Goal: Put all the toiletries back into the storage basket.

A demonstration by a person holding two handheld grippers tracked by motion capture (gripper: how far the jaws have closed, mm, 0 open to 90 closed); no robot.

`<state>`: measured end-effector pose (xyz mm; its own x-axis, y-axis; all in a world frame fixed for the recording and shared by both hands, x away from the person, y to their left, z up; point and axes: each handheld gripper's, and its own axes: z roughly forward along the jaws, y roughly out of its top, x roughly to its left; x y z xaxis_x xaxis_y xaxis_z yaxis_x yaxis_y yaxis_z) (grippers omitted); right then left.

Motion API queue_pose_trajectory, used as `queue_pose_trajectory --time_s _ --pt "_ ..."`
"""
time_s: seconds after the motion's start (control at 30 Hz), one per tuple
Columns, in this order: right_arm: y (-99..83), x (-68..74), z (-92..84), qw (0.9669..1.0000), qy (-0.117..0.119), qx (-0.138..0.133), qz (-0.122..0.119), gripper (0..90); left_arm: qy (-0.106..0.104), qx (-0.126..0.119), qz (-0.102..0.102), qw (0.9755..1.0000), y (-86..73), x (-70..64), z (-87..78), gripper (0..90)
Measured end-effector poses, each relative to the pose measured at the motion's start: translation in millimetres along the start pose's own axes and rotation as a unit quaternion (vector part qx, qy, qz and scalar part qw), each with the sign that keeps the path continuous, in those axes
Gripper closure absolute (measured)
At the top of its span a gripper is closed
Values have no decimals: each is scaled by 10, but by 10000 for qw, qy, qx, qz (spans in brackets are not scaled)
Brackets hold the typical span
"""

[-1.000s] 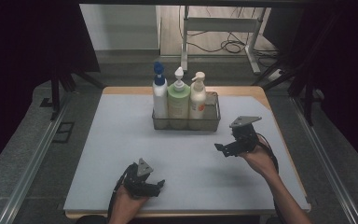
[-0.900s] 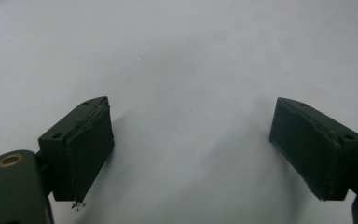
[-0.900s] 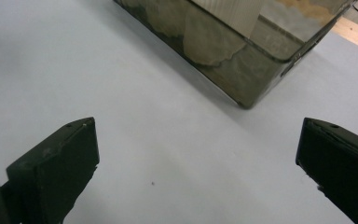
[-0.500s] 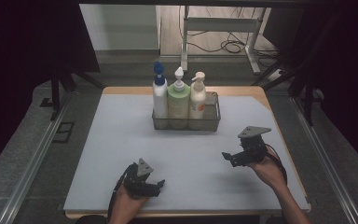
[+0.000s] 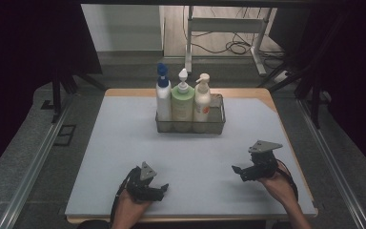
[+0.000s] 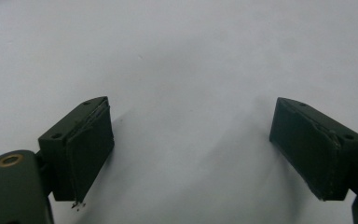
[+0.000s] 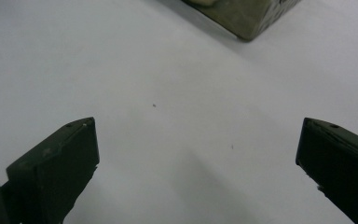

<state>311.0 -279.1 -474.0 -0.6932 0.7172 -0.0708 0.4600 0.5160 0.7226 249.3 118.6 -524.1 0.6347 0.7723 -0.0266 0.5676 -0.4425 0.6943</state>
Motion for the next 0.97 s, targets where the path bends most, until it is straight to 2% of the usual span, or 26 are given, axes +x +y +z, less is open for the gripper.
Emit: queue_pose_trajectory --time_s 0.23,0.6,0.7,0.77,0.97 --pt "-201 13 45 9998 -66 14 206 0 -2 2 2 10000 0 1 0 131" --pt "-425 40 113 9992 -23 265 300 0 -3 2 1 10000 1 1 0 131" --pt "-476 54 141 9989 -6 339 325 0 -3 1 1 10000 1 1 0 131" --pt "-504 49 146 9986 42 287 446 0 -4 0 -1 10000 1 1 0 131" --pt "-513 45 145 9986 20 278 460 0 -13 -1 -8 10000 1 1 1 131"
